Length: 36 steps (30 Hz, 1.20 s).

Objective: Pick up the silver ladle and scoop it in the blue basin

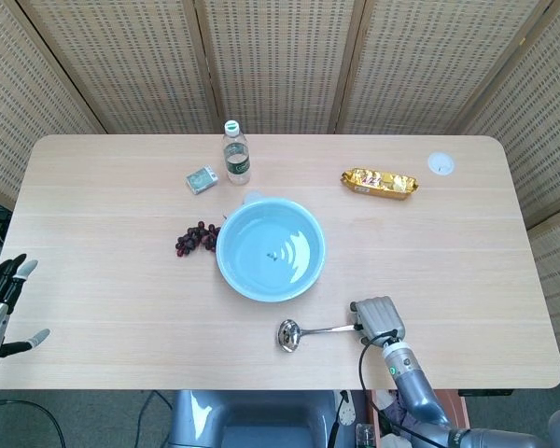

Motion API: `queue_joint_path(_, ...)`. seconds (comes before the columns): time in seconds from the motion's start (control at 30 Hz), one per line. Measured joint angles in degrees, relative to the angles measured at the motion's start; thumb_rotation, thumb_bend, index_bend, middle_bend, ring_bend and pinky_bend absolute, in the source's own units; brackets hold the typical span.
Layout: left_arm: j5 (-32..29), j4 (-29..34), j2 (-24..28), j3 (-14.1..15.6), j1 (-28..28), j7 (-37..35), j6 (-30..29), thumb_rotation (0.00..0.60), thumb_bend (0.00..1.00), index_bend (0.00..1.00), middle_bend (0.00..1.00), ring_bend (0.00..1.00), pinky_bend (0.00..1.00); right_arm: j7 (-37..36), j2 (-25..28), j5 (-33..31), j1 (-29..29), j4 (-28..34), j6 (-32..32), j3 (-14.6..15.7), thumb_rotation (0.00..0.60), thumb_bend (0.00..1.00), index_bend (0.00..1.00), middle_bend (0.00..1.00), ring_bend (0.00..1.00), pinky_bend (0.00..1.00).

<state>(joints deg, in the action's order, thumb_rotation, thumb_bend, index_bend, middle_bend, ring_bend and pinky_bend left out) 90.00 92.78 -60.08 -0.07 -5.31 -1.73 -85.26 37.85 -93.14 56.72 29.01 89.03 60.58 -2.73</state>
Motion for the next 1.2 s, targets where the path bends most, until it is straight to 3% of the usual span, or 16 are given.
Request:
queue_joint_path(0.53, -0.05, 0.15, -0.13, 0.01, -0.10, 0.53, 0.21, 0.600, 0.00, 0.00, 0.00, 0.00, 0.00, -19.22, 16.33, 11.82, -1.20, 9.91, -3.35, 1.16, 0.600, 0.78, 0.81, 1.00, 1.00, 1.00)
queue_joint_path(1.2, -0.79, 0.26, -0.24, -0.24, -0.45, 0.94, 0.95, 0.600, 0.00, 0.00, 0.00, 0.00, 0.00, -21.46, 31.13, 12.10, 2.11, 22.70, -8.33, -0.27, 0.600, 0.81, 0.82, 1.00, 1.00, 1.00)
